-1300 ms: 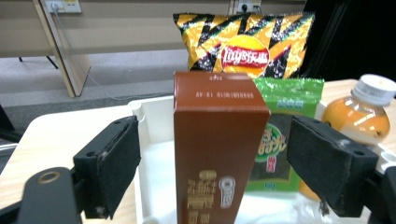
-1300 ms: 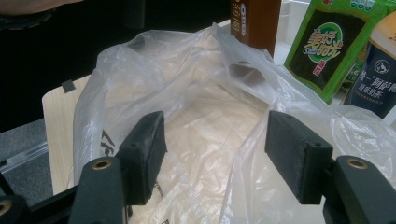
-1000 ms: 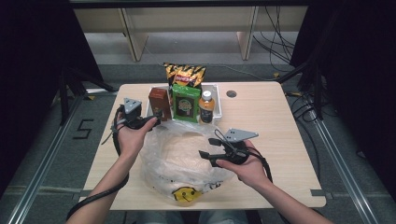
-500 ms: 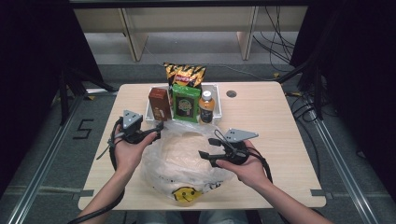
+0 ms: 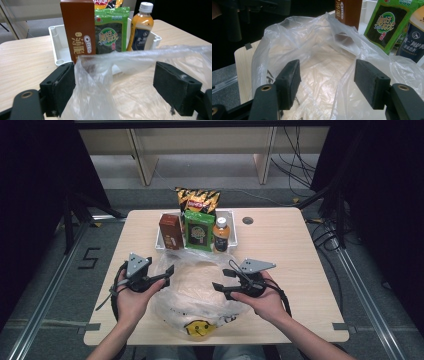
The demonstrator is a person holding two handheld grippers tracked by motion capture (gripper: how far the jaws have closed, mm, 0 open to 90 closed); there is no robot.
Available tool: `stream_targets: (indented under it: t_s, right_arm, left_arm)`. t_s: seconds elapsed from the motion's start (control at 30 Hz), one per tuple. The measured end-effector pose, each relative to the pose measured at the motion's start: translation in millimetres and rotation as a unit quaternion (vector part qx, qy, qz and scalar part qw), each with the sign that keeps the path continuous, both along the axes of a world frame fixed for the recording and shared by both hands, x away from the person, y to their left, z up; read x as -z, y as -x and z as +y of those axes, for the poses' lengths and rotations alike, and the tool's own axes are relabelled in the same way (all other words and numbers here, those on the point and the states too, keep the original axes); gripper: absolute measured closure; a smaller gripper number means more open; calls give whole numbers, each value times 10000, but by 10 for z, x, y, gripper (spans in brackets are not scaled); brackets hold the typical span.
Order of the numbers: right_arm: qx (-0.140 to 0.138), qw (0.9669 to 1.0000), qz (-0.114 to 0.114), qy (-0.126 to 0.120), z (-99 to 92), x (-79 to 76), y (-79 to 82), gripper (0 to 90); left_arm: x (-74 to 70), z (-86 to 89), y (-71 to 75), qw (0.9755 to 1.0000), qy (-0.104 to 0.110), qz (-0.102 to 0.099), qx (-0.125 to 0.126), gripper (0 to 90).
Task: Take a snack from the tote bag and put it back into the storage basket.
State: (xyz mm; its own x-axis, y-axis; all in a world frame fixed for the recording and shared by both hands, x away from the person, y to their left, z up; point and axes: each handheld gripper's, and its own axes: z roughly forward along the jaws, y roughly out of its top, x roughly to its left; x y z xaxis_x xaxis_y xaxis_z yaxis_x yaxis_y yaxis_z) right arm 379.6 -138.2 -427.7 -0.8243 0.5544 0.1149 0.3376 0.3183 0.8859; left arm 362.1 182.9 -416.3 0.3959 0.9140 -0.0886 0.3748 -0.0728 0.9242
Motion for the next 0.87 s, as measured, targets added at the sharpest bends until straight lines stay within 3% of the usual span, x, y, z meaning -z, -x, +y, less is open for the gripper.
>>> stream_targets:
  t_s: [0.2, 0.43, 0.63, 0.67, 0.87]
  right_arm:
    - [-4, 10000, 25, -9, 15, 9, 10, 383]
    - [-14, 10000, 1, 6, 6, 6, 4, 381]
    - [-36, 9999, 122, -28, 13, 5, 23, 380]
    - [-51, 10000, 34, 10, 4, 5, 7, 380]
    - [-43, 10000, 13, -26, 4, 6, 5, 379]
  left_arm:
    - [79, 30, 150, 10000, -19, 51, 41, 174]
    - [256, 61, 421, 9997, -107, 163, 111, 176]
    - [378, 113, 614, 9999, -50, 130, -57, 178]
    - [393, 117, 630, 9999, 11, 133, -47, 179]
    - [398, 96, 648, 9999, 30, 155, -25, 192]
